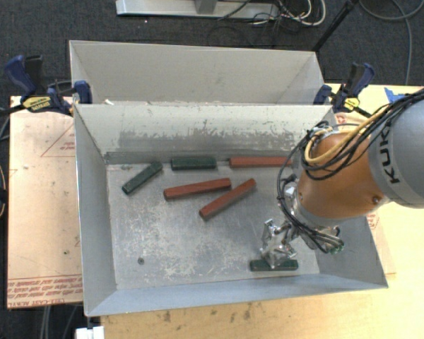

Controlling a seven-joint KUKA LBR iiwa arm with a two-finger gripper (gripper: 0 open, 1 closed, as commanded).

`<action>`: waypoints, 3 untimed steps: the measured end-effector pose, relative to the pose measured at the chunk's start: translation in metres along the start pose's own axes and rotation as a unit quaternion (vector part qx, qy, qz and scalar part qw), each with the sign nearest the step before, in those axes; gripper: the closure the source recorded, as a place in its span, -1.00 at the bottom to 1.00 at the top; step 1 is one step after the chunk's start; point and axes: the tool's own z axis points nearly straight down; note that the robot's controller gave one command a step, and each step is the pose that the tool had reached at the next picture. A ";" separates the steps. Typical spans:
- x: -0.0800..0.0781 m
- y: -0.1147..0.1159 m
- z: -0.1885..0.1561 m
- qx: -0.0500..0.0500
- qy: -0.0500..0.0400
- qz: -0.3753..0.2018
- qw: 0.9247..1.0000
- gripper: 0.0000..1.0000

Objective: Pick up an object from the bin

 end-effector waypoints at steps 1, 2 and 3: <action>-0.007 0.001 0.000 0.003 -0.015 0.000 1.000 -1.00; -0.007 0.001 0.001 0.003 -0.015 0.000 1.000 -1.00; 0.000 -0.007 -0.001 0.002 -0.014 0.013 1.000 -1.00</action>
Offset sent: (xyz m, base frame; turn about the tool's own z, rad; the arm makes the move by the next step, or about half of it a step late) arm 0.0000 0.0000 0.0000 0.0000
